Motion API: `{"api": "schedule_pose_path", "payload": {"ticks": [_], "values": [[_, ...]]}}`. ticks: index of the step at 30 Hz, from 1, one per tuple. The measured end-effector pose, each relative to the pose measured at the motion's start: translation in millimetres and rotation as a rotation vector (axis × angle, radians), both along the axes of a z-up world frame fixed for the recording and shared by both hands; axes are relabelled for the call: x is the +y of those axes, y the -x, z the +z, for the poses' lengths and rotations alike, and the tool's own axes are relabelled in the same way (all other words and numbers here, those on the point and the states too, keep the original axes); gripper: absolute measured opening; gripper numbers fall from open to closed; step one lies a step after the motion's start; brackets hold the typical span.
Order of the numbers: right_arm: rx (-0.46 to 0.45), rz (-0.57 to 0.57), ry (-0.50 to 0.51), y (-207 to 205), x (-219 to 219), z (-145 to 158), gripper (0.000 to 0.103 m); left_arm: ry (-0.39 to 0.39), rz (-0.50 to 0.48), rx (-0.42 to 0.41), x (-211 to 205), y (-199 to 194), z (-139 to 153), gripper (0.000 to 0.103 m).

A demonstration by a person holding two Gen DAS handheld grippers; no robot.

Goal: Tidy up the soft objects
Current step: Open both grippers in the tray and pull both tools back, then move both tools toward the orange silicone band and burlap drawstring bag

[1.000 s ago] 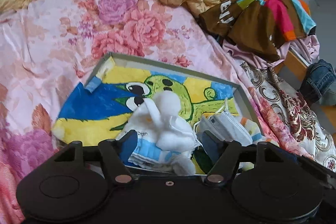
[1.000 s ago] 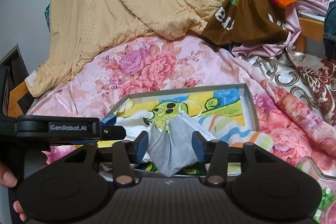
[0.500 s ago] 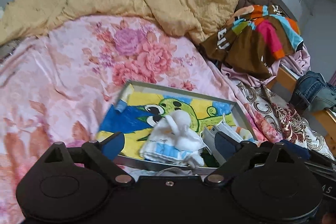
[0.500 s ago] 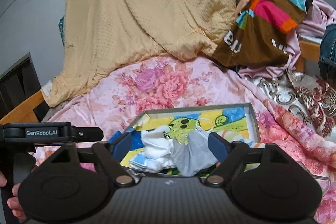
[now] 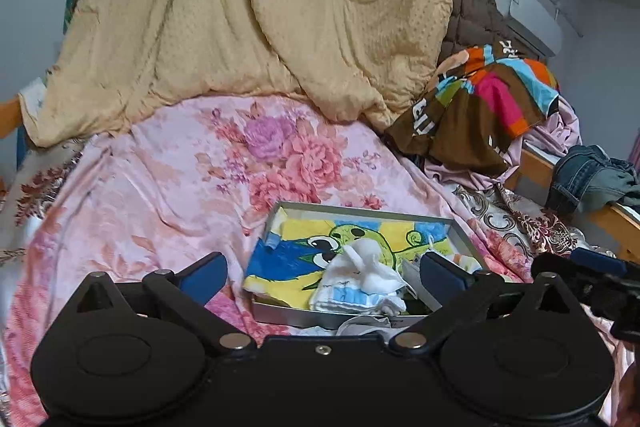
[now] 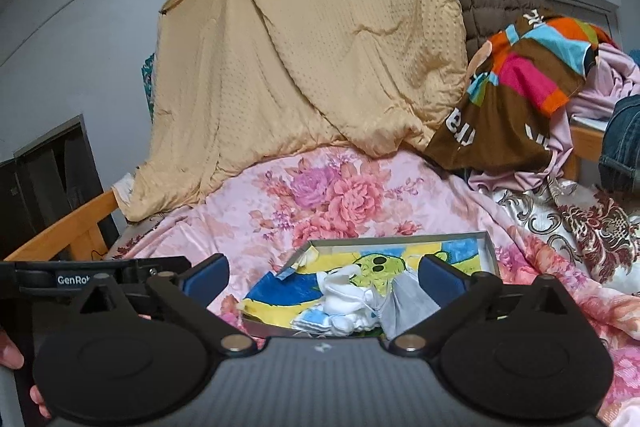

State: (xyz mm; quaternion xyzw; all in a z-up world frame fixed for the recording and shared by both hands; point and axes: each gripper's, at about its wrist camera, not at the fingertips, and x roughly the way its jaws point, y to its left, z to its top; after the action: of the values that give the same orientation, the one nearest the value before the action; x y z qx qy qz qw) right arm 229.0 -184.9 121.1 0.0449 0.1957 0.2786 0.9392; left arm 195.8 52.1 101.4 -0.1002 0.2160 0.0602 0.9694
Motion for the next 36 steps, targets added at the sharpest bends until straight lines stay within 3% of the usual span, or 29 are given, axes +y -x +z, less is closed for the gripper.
{"api": "schedule_pose_path", "payload": {"ticks": [10, 23, 36], "values": [[-0.082, -0.072, 0.017, 46, -29, -2, 0.103, -0.021, -0.032, -0.015, -2, 43, 4, 0.102], [-0.074, -0.119, -0.015, 92, -52, -17, 0.103, -0.001, -0.096, 0.009, -16, 67, -9, 0.102], [-0.020, -0.167, -0.007, 119, -55, -36, 0.103, -0.043, -0.180, 0.012, -33, 82, -24, 0.102]]}}
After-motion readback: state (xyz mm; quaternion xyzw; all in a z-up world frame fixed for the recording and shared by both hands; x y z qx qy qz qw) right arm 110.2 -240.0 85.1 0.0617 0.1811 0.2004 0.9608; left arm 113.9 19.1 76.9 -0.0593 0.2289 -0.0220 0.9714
